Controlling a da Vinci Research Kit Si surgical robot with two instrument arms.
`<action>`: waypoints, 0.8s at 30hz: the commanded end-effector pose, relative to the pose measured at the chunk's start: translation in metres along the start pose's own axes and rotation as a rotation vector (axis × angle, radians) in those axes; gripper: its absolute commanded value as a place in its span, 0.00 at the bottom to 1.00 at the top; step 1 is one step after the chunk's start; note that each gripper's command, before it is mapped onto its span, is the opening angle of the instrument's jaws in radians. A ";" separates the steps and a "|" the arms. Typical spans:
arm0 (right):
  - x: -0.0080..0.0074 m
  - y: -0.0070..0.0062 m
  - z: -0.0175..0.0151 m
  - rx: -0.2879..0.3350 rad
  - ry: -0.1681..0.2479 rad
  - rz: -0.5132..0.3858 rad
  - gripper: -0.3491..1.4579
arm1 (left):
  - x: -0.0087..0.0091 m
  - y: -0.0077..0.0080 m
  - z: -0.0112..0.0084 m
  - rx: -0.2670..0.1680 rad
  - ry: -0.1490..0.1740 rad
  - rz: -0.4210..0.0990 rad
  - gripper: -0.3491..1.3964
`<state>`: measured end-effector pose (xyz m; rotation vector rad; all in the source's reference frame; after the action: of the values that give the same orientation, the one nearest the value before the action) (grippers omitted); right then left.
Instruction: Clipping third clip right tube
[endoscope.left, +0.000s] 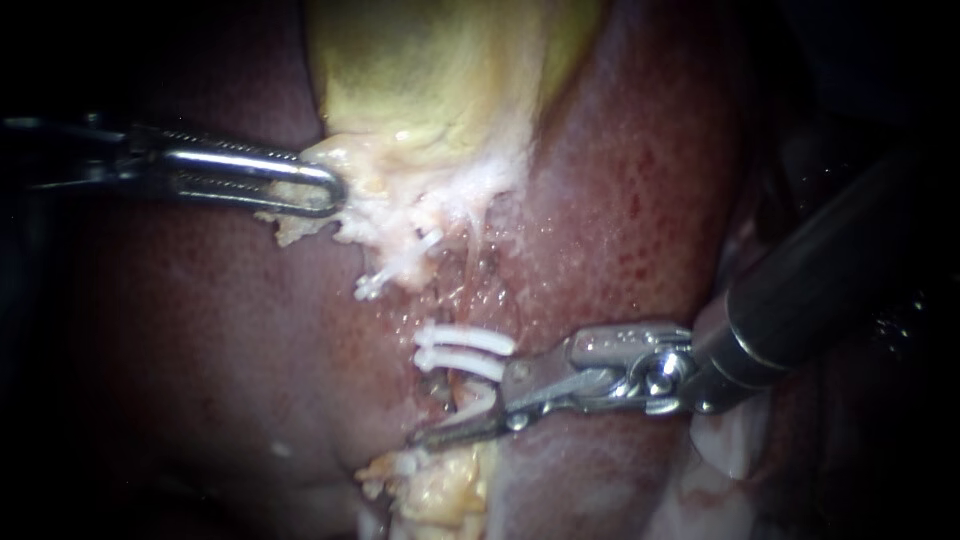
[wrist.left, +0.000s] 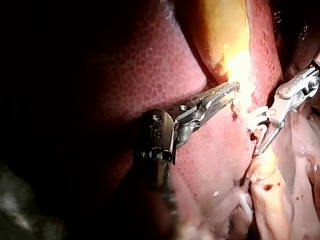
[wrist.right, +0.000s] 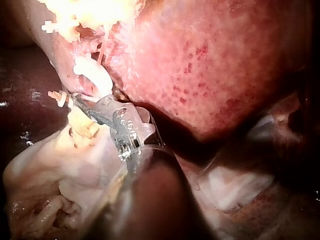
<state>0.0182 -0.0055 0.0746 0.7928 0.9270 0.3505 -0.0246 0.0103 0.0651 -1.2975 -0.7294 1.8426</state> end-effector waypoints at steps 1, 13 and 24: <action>0.0000 0.0000 0.0000 0.000 0.000 0.000 0.33 | 0.0000 0.0000 0.0000 0.000 0.000 0.000 0.00; 0.0008 0.0012 -0.0024 0.032 0.123 0.037 0.47 | -0.0001 -0.0001 -0.0003 -0.001 -0.001 0.001 0.00; -0.0002 0.0035 -0.0089 0.008 0.160 0.067 0.47 | -0.0002 -0.0001 -0.0007 -0.003 -0.002 0.001 0.00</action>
<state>0.0104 0.0012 0.0742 0.8085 1.0541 0.4794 -0.0240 0.0102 0.0651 -1.2985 -0.7327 1.8439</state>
